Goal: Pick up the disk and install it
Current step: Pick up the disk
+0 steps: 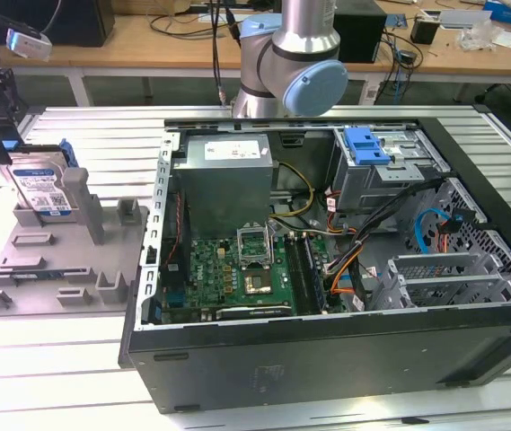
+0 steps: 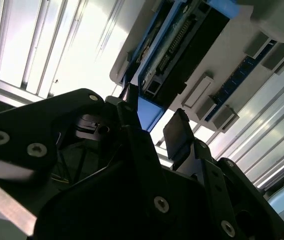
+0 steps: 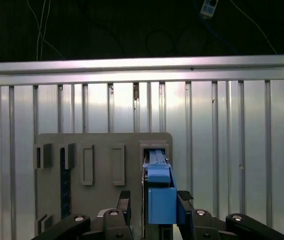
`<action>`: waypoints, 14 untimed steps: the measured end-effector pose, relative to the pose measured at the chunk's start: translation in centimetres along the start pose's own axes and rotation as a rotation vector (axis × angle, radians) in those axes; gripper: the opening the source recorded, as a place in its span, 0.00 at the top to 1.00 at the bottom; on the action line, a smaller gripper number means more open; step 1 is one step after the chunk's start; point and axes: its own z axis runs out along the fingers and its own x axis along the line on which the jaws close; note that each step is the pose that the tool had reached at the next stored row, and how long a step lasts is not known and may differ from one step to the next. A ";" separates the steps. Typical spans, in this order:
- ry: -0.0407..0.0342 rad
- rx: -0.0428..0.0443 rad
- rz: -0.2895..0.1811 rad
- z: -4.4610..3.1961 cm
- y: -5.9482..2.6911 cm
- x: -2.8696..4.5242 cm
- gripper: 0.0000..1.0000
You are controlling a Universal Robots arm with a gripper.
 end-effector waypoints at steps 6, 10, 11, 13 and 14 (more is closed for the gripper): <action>-0.0001 0.0001 0.000 0.18 -0.01 -0.07 0.52; -0.0001 0.0000 0.000 0.23 -0.01 -0.35 0.52; -0.0001 0.0001 0.000 0.27 -0.01 -0.50 0.52; -0.0002 0.0002 0.000 0.42 -0.01 -0.69 0.52; -0.0001 0.0000 0.000 0.49 -0.02 -0.70 0.52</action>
